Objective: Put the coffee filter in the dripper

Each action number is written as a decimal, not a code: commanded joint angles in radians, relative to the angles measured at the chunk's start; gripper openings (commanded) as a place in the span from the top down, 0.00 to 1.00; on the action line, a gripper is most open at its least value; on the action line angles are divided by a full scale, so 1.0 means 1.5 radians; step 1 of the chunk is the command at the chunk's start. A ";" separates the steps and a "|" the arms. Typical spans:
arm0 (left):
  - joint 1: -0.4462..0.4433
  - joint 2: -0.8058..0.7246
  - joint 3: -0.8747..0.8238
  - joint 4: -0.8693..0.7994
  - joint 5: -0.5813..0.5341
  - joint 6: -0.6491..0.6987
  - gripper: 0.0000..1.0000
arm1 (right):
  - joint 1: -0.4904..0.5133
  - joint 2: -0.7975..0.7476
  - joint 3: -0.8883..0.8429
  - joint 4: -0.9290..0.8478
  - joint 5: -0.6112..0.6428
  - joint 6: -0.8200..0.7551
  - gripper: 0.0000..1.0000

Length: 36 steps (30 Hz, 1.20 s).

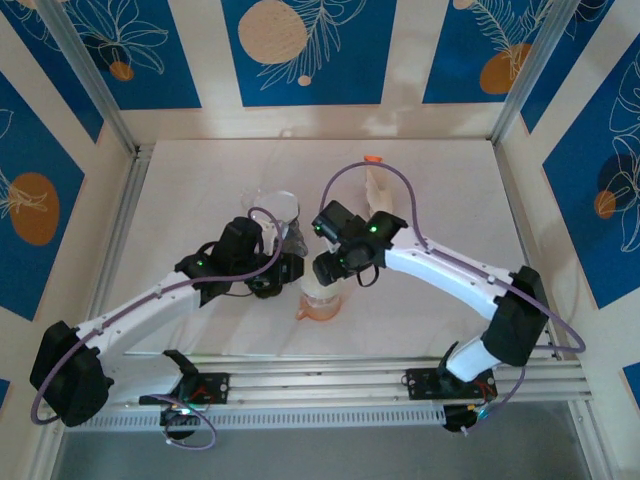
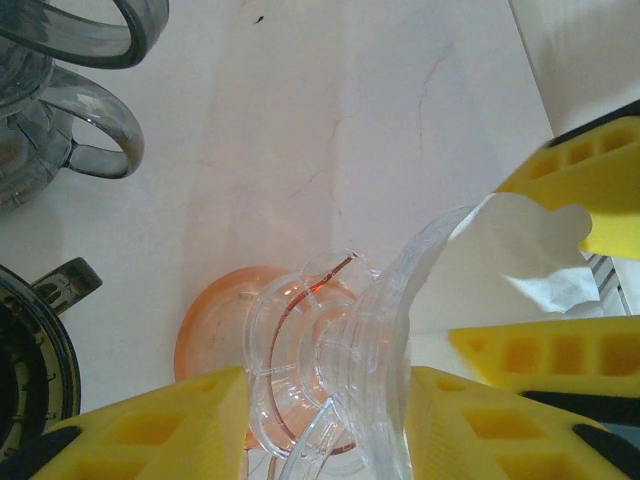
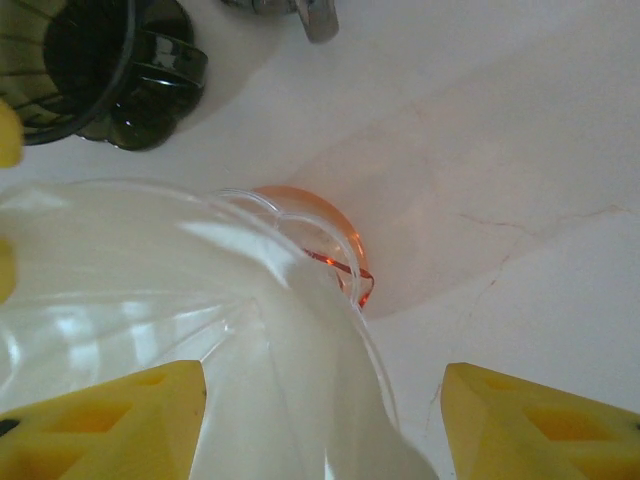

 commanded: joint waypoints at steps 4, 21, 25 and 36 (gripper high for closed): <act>-0.007 -0.005 -0.005 -0.015 -0.002 -0.005 0.55 | 0.004 -0.059 -0.021 -0.049 0.016 0.037 0.37; -0.007 -0.010 -0.001 -0.023 -0.011 -0.005 0.54 | 0.008 -0.103 -0.023 -0.049 0.053 0.056 0.39; -0.007 -0.018 0.007 -0.022 -0.010 -0.007 0.49 | 0.009 -0.126 -0.009 -0.039 0.058 0.054 0.38; -0.007 -0.056 0.038 -0.030 -0.009 -0.018 0.28 | -0.003 -0.189 0.019 -0.033 0.061 0.049 0.38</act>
